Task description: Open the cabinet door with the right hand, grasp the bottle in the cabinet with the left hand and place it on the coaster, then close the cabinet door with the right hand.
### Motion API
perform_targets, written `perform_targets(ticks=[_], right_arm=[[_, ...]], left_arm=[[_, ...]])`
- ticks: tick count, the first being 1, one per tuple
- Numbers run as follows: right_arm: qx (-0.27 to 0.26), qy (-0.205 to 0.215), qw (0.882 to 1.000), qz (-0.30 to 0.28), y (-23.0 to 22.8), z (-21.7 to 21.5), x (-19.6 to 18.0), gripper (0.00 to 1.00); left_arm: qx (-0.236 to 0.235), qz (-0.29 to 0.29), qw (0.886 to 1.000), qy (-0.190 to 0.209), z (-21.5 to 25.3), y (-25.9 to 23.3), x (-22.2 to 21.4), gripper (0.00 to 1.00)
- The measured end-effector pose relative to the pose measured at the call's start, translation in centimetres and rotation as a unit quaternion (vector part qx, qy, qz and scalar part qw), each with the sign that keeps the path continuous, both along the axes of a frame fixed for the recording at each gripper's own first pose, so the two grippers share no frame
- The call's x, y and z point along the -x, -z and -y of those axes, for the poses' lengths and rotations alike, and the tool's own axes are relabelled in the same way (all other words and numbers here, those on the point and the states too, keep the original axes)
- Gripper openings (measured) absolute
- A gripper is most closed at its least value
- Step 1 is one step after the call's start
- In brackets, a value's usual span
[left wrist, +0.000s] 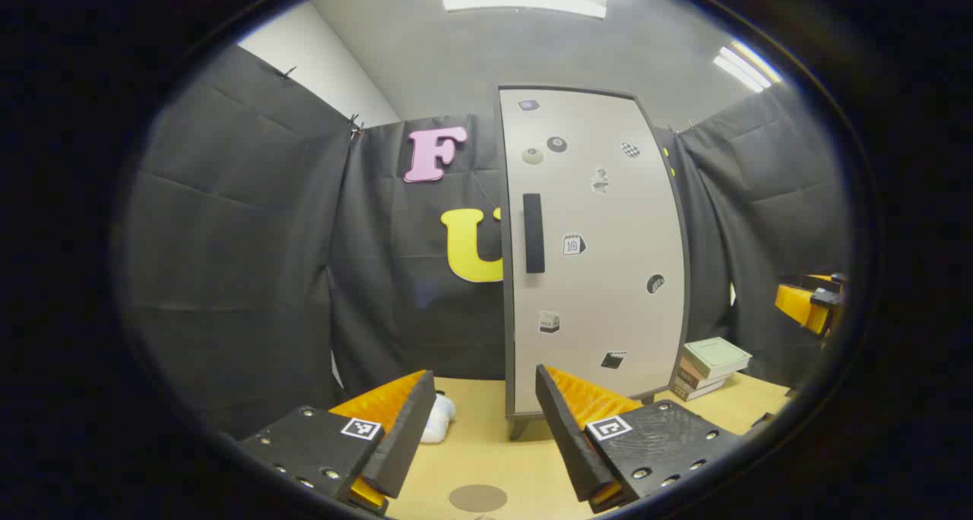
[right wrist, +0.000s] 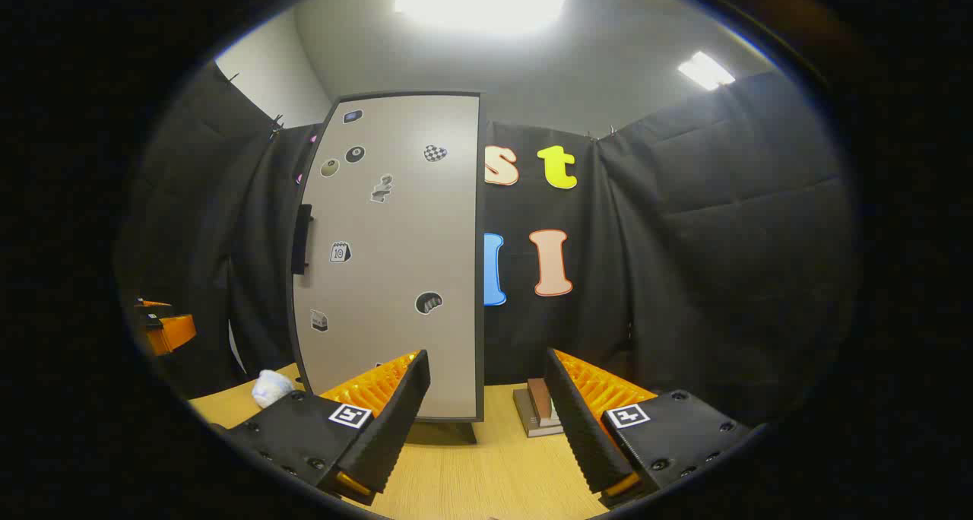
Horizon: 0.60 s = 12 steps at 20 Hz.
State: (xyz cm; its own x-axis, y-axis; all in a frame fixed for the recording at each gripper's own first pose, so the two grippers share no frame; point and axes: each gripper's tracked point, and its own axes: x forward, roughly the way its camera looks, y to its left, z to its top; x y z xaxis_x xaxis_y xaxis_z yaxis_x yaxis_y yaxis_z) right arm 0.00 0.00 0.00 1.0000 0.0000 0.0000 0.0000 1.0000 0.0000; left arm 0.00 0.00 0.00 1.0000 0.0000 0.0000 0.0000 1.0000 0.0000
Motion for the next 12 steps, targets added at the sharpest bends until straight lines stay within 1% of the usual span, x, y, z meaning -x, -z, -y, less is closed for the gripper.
perform_targets(ticks=[1,2,5,6,12], right_arm=[[0.0,0.0,1.0,-0.001,0.08,-0.02,0.12,0.96],[0.001,-0.001,1.0,-0.003,0.24,-0.06,0.19,0.94],[0.001,-0.002,1.0,-0.006,0.4,-0.01,-0.13,0.94],[0.001,-0.002,1.0,-0.006,0.48,-0.04,-0.07,0.96],[-0.003,-0.009,1.0,-0.01,0.58,-0.51,-0.49,0.96]], left_arm=[[-0.001,0.001,1.0,-0.001,-0.02,-0.05,-0.05,0.81],[-0.003,0.001,1.0,-0.002,-0.01,-0.09,-0.07,0.81],[-0.003,0.0,1.0,-0.005,-0.12,0.01,-0.21,0.81],[-0.003,0.0,1.0,-0.006,-0.13,-0.08,-0.21,0.8],[-0.005,0.0,1.0,-0.014,-0.35,0.01,-0.37,0.8]])
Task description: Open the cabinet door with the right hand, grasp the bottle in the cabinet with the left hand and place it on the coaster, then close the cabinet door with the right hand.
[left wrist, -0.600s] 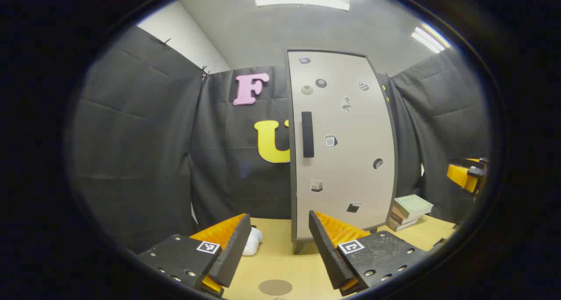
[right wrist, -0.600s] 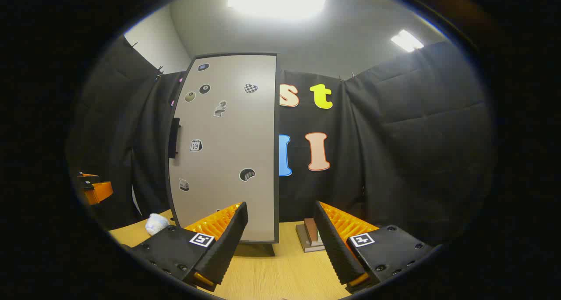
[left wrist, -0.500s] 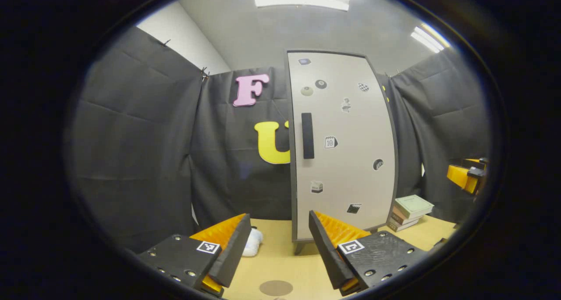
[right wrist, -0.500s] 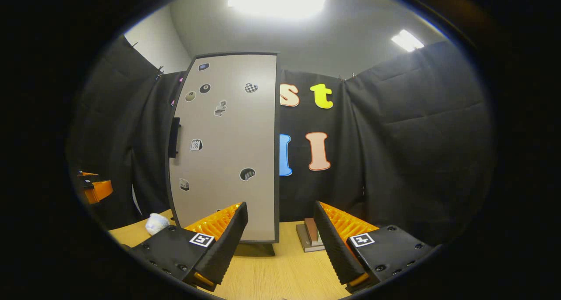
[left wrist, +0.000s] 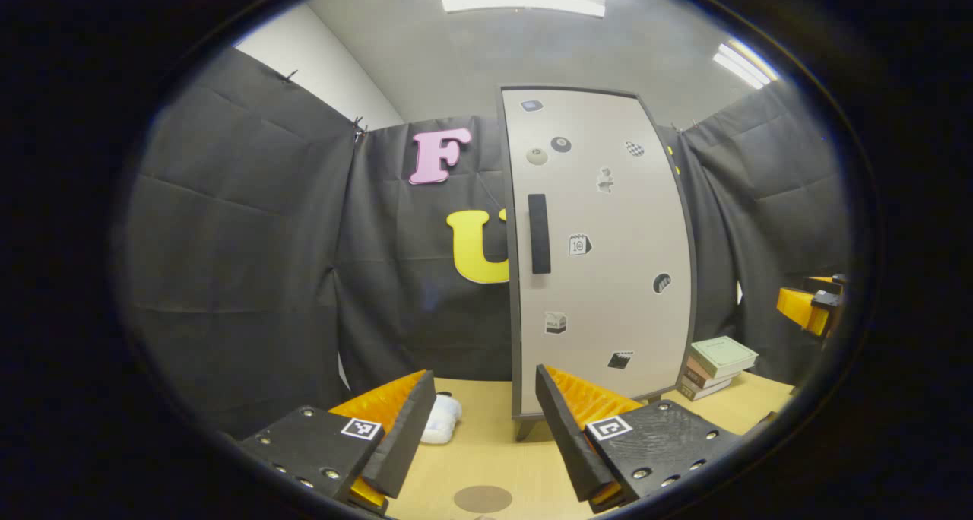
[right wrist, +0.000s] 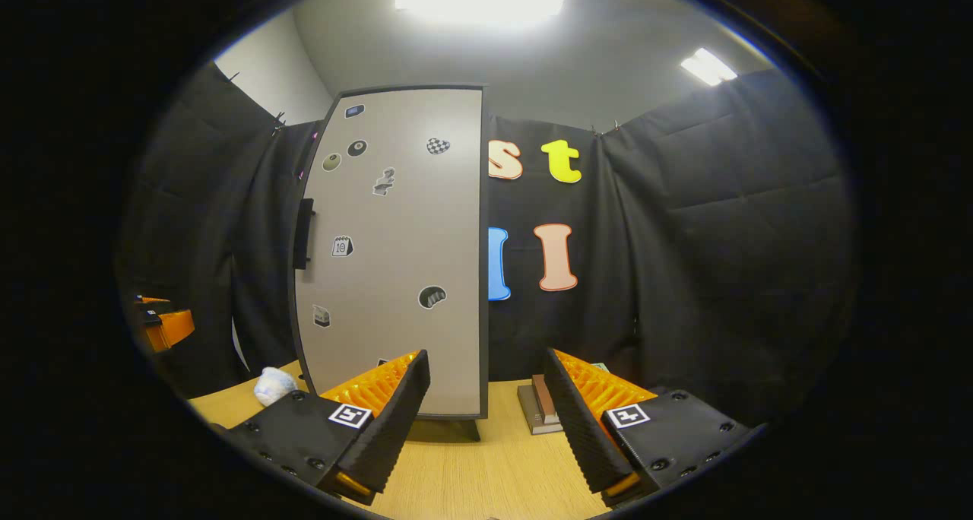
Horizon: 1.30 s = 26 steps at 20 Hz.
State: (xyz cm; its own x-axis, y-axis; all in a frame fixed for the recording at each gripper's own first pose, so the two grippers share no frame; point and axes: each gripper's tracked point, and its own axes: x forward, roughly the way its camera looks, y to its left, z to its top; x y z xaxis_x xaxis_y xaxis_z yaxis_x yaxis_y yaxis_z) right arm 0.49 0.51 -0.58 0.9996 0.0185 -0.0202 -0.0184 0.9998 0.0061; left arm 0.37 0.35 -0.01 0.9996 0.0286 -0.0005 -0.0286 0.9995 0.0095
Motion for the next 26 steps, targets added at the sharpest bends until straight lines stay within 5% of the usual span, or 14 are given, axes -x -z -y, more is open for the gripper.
perform_targets(ticks=[8,26], right_arm=[[-0.01,-0.034,0.999,0.009,-2.9,-3.0,-1.8,0.94],[-0.011,-0.16,0.987,0.03,-12.1,-20.2,-11.3,0.94]], left_arm=[[-0.006,0.002,1.0,-0.026,-0.9,0.5,-0.1,0.8],[-0.017,-0.014,0.985,-0.168,-15.8,2.2,8.8,0.82]])
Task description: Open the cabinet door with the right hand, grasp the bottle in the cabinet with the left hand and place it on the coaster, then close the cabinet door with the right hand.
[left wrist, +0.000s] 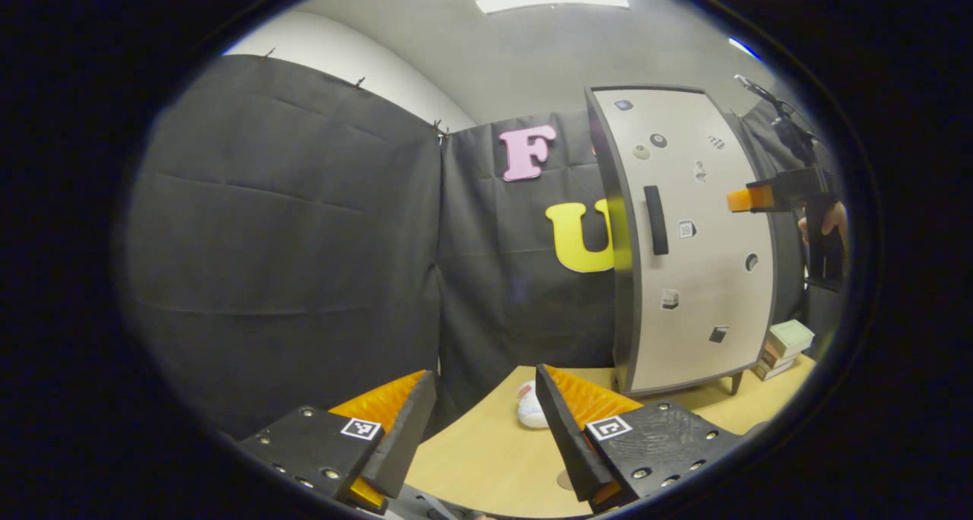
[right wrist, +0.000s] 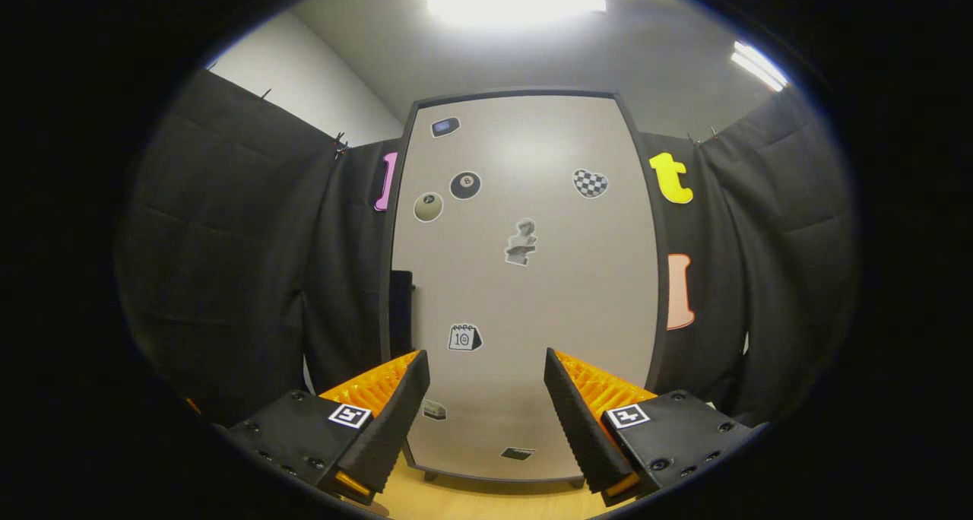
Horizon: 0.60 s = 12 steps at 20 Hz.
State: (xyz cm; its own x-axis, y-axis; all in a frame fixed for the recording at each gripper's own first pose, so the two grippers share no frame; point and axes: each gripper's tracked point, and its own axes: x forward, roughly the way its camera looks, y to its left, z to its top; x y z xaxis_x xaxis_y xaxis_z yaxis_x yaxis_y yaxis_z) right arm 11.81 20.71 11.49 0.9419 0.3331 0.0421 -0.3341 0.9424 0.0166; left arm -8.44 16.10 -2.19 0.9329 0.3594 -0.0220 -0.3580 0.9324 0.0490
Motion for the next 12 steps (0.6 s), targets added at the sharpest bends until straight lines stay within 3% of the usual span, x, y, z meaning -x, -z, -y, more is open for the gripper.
perform_targets(ticks=[12], right_arm=[[0.023,-0.033,0.999,0.004,-1.2,-11.1,-5.1,0.97]], left_arm=[[0.009,-0.015,0.998,-0.065,-6.5,1.9,3.5,0.82]])
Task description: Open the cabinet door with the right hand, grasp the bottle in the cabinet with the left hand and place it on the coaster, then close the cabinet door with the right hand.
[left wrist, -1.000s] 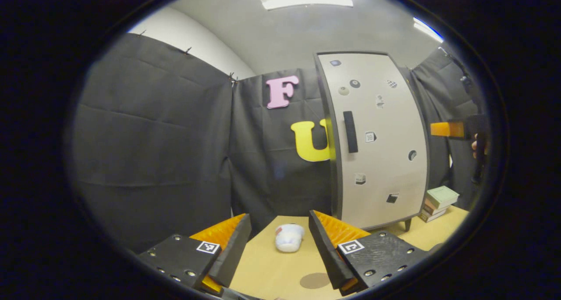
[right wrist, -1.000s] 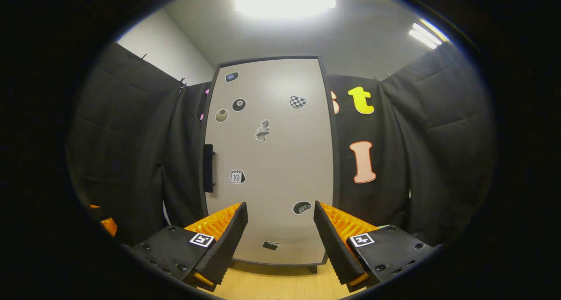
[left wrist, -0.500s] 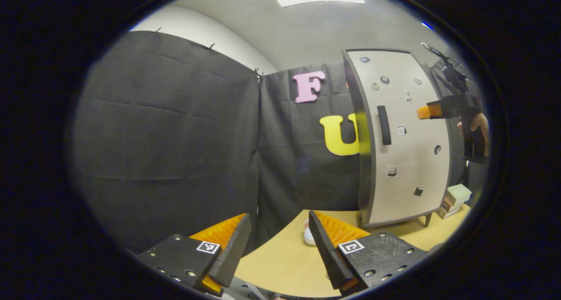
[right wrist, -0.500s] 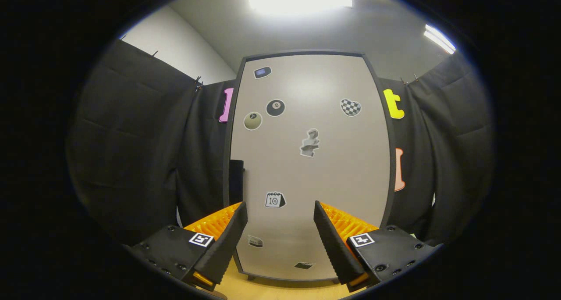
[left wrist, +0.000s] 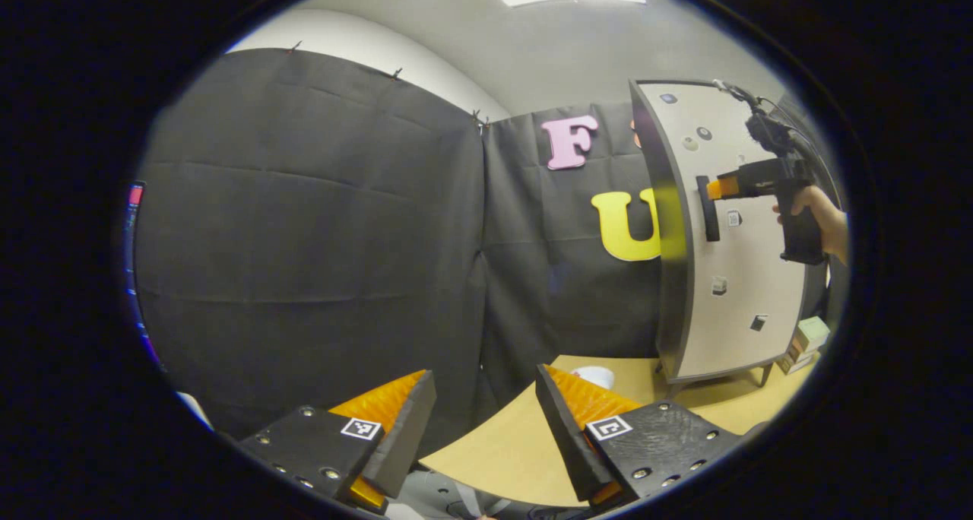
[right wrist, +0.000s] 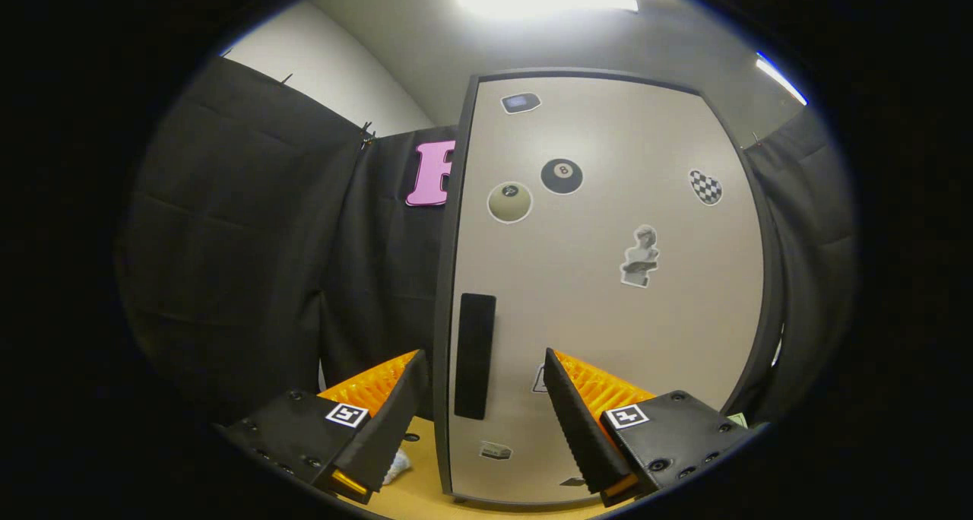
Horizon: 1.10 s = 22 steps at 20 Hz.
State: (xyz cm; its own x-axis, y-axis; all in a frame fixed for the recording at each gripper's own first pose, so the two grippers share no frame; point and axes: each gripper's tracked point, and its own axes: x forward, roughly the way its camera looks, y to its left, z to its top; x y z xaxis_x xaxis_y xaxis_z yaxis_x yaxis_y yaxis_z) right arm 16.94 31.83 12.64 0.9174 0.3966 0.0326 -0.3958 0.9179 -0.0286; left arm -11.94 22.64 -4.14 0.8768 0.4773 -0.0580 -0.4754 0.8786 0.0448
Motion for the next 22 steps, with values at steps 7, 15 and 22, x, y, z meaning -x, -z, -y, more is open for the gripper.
perform_targets(ticks=[7,15,22], right_arm=[[0.04,0.029,0.998,-0.029,2.0,-2.7,-3.7,0.8],[0.009,0.047,0.995,-0.088,3.6,-2.6,-5.0,0.37],[-0.005,0.024,0.993,-0.113,3.7,-2.5,-4.7,0.13]], left_arm=[[-0.001,-0.004,1.0,-0.025,-3.7,0.4,2.4,0.82],[-0.008,0.001,1.0,-0.029,-5.5,-0.3,2.2,0.82],[-0.016,0.014,1.0,0.0,-4.8,-1.3,0.2,0.82]])
